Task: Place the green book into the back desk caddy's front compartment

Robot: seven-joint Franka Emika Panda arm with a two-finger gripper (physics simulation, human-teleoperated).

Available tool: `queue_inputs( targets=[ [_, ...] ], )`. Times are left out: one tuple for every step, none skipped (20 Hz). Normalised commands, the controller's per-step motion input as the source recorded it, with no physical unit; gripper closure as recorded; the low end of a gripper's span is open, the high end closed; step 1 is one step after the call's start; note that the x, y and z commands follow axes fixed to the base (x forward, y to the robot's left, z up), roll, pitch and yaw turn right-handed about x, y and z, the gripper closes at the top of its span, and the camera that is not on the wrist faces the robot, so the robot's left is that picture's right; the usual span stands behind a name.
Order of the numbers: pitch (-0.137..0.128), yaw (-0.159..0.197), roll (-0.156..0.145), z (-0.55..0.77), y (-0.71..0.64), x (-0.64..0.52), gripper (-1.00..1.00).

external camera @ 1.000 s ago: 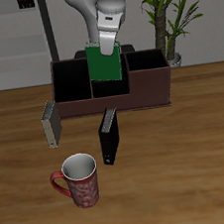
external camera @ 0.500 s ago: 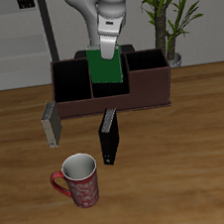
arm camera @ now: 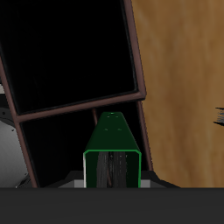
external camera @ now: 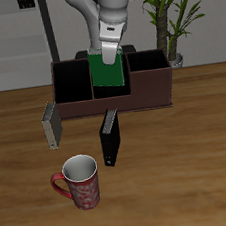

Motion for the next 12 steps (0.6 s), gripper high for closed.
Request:
queue_inputs(
  targets=[
    [0.000, 0.000, -0.010, -0.09, -0.04, 0.02, 1.00],
    [0.022, -0.002, -0.002, -0.12, -0.05, -0.01, 1.00],
    [0.014, -0.005, -0.009, -0.07, -0.06, -0.01, 1.00],
    [0.006, -0.008, -0.018, -0.08, -0.06, -0.03, 1.00],
    [0.029, 0.001, -0.006, -0.10, -0.06, -0.04, 1.00],
    [0.003, -0.012, -0.020, -0.06, -0.08, -0.02, 1.00],
    [0.006, -0.011, -0.007, -0.06, -0.03, -0.04, 1.00],
    [0.009, -0.016, -0.009, -0.07, -0.06, 0.03, 1.00],
    [0.005, -0.004, -0.005, -0.01, -0.01, -0.09, 1.00],
    [0.042, -0.010, -0.014, -0.18, -0.08, -0.01, 1.00],
    [0.020, 0.003, -0.019, -0.14, -0.07, 0.02, 1.00],
    [0.030, 0.004, -0.007, -0.16, -0.04, 0.09, 1.00]
  ],
)
